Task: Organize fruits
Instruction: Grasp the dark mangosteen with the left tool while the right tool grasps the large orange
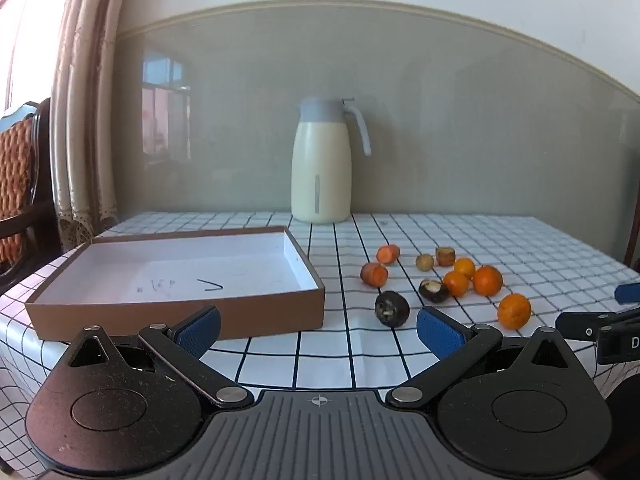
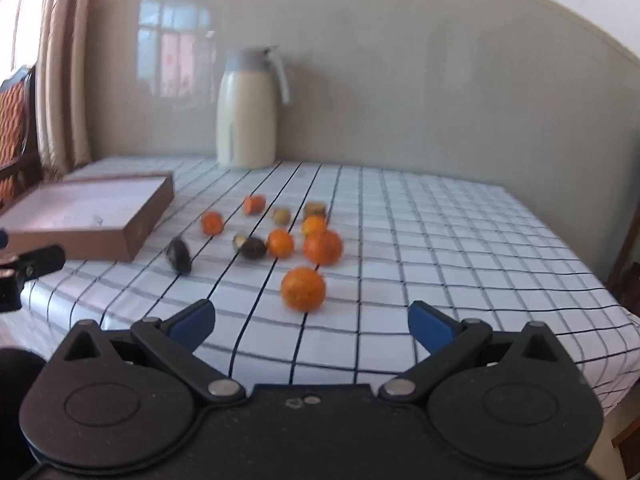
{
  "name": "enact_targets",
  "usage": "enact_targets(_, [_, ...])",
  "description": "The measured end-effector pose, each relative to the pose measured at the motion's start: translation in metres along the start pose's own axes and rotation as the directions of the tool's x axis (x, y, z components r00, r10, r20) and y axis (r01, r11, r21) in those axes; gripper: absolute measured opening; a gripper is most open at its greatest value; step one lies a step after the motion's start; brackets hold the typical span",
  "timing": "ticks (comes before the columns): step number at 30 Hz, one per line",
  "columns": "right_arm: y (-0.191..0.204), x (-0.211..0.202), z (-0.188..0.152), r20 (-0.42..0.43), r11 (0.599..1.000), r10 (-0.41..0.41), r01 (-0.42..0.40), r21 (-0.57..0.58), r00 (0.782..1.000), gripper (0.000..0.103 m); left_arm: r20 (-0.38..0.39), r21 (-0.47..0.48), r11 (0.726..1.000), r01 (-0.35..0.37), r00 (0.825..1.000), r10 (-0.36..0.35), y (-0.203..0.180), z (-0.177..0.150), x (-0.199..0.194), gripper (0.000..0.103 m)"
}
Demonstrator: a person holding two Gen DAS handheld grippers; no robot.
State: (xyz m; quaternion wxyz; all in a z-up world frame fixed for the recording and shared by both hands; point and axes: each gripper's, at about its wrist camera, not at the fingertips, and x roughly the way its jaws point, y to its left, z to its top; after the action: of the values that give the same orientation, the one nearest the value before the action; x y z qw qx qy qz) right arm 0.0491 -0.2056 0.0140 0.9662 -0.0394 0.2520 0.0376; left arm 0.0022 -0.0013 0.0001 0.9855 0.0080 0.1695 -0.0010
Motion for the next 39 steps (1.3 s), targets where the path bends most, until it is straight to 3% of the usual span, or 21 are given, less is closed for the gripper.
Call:
enact_targets(2, [0.001, -0.001, 0.001, 0.025, 1.0, 0.0, 0.001, -0.012, 1.0, 0.095, -0.001, 0.005, 1.0, 0.015, 1.0, -0.015, -0.002, 0.001, 0.003, 0.103])
enact_targets(5, [0.004, 0.013, 0.001, -0.001, 1.0, 0.011, -0.011, -0.023, 1.0, 0.085, 0.0, 0.021, 0.999, 0.035, 0.999, -0.035, -0.004, 0.005, 0.01, 0.103])
enact_targets(7, [0.006, 0.024, 0.001, -0.024, 0.999, 0.006, -0.007, -0.042, 1.0, 0.072, 0.014, 0.039, 0.998, 0.051, 0.999, -0.051, -0.01, 0.003, 0.02, 0.087])
enact_targets(8, [0.006, 0.028, 0.001, -0.025, 0.999, 0.006, -0.007, -0.044, 1.0, 0.071, -0.001, 0.05, 0.997, 0.063, 0.998, -0.063, -0.015, 0.003, 0.025, 0.073])
enact_targets(9, [0.007, 0.03, 0.002, -0.023, 0.999, 0.005, -0.006, -0.044, 1.0, 0.071, -0.022, 0.057, 0.996, 0.075, 0.997, -0.074, -0.022, 0.003, 0.031, 0.071])
enact_targets(13, [0.004, 0.043, 0.003, -0.019, 0.999, 0.009, -0.01, -0.046, 1.0, 0.069, -0.051, 0.074, 0.993, 0.095, 0.994, -0.091, -0.035, 0.002, 0.046, 0.071])
enact_targets(16, [0.003, 0.053, 0.004, -0.031, 0.998, 0.013, -0.014, -0.057, 0.999, 0.064, -0.126, 0.089, 0.99, 0.107, 0.987, -0.095, -0.041, -0.002, 0.059, 0.071])
enact_targets(25, [0.003, 0.077, -0.002, -0.069, 0.997, 0.024, -0.03, -0.074, 0.997, 0.051, -0.131, 0.143, 0.984, 0.108, 0.987, -0.089, -0.056, -0.01, 0.101, 0.071])
enact_targets(39, [0.003, 0.096, -0.003, -0.092, 0.998, 0.029, -0.035, -0.058, 0.995, 0.032, -0.182, 0.126, 0.986, 0.109, 0.98, -0.085, -0.062, -0.018, 0.13, 0.055])
